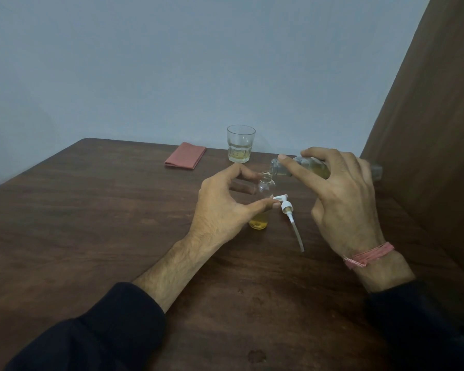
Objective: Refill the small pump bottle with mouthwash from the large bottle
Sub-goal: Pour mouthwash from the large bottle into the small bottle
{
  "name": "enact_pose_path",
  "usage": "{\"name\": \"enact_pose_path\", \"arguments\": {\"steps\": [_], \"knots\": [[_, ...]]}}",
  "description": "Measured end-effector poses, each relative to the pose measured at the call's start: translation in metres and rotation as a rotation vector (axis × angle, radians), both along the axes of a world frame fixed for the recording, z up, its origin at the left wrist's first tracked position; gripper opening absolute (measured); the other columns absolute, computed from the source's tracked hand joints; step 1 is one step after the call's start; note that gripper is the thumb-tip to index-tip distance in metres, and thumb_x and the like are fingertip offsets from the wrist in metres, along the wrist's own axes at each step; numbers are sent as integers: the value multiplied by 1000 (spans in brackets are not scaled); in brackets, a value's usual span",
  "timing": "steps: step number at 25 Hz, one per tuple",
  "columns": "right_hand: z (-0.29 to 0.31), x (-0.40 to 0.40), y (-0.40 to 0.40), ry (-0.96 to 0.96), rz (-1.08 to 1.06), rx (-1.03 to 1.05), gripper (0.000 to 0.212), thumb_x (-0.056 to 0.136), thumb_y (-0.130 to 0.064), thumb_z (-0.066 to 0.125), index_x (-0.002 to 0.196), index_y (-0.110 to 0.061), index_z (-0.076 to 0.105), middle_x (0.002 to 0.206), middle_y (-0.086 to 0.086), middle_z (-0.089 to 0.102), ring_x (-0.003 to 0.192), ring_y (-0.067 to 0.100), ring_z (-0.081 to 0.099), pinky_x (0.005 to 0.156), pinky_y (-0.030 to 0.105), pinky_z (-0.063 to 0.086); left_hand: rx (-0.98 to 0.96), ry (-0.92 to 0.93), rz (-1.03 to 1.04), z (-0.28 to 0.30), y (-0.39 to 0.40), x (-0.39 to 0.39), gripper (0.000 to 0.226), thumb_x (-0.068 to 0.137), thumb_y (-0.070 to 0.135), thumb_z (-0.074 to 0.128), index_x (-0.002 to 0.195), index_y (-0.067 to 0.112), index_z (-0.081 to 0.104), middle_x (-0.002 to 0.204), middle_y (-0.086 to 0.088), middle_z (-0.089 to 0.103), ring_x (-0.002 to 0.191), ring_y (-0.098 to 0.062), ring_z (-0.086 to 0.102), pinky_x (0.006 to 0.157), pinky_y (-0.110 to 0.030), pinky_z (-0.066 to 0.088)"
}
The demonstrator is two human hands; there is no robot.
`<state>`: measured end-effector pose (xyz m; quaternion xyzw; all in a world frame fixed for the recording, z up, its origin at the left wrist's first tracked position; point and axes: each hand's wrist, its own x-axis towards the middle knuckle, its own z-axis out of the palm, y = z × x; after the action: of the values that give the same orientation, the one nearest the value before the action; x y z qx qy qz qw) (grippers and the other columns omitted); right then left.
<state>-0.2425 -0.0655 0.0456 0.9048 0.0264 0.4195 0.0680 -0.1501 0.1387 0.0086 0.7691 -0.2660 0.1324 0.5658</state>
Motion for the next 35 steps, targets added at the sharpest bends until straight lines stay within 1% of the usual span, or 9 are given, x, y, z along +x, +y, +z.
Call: {"name": "enact_pose_path", "arguments": {"steps": [6,12,17,22,26,31,35], "knots": [[0,0,0,-3,-2,-3,97,70,19,67,154,-28,63,141,16,64,123,42,59,102,58,44,4,-1,-3,-1,0,0,52,69,55,106,108,40,76,113,24,81,100,5,79,90,-47,70],[0,0,0,-2,2,-3,98,69,21,70,154,-27,63,141,16,64,123,42,59,101,59,44,10,-13,0,-1,0,0,52,68,57,106,107,41,76,112,25,81,100,7,79,90,-42,69],[-1,1,-1,-8,1,-10,98,68,22,71,153,-26,63,141,17,64,123,42,59,100,59,44,14,-9,-1,0,-1,1,52,69,56,106,109,41,75,113,24,81,101,6,79,91,-43,69],[0,1,-2,-13,4,-6,100,68,22,71,154,-28,62,141,16,64,123,40,58,101,58,43,0,-16,2,0,0,1,51,69,56,106,107,41,75,113,25,81,100,6,79,86,-36,68],[-1,1,-2,-14,11,-4,99,69,21,70,155,-29,62,140,16,64,122,40,58,101,58,43,-4,-11,0,0,-1,1,52,69,55,107,108,40,75,114,24,81,100,5,80,87,-38,69],[0,1,-2,-12,9,-2,99,69,21,70,155,-28,62,141,16,63,123,40,57,101,58,42,3,-19,1,0,0,1,56,64,53,109,107,40,75,114,23,81,99,5,79,88,-39,69],[1,0,-1,-9,9,-2,98,70,21,69,154,-28,62,141,17,64,123,41,58,101,58,42,7,-23,0,-1,0,1,57,63,53,109,107,42,74,114,23,81,99,5,79,88,-36,69]]}}
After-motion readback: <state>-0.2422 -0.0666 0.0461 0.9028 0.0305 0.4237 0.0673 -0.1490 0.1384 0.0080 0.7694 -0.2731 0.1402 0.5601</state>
